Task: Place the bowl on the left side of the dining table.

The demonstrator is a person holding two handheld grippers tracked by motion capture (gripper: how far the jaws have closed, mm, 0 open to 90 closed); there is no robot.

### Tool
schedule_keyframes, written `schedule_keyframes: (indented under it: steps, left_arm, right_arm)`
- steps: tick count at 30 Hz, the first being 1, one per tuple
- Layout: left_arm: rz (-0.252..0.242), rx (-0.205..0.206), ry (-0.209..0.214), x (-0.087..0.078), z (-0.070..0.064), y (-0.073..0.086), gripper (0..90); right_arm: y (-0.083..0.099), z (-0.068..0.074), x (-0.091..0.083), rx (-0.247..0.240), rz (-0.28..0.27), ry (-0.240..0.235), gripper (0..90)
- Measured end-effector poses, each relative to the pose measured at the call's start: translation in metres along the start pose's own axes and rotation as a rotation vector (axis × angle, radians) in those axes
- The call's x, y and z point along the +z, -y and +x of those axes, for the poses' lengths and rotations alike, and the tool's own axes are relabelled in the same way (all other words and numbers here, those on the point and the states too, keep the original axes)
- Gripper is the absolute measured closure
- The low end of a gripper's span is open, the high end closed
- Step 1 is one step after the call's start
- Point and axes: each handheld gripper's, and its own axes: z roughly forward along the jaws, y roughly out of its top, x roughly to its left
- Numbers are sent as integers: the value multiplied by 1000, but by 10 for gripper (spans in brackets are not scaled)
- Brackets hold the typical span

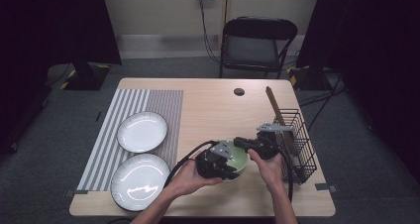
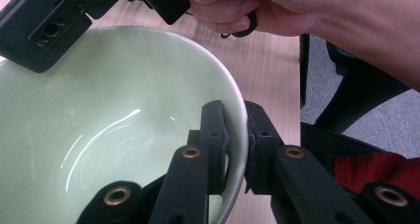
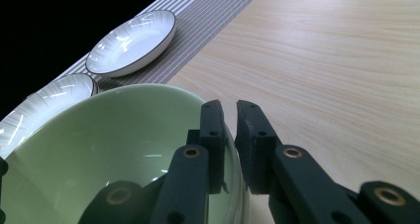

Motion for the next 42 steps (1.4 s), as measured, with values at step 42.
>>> schedule_keyframes:
  steps: [42]
  left_arm:
    - [-70, -97, 86, -9, 12, -9, 790]
  right_arm:
    - [3, -4, 2, -24, 42, -12, 813]
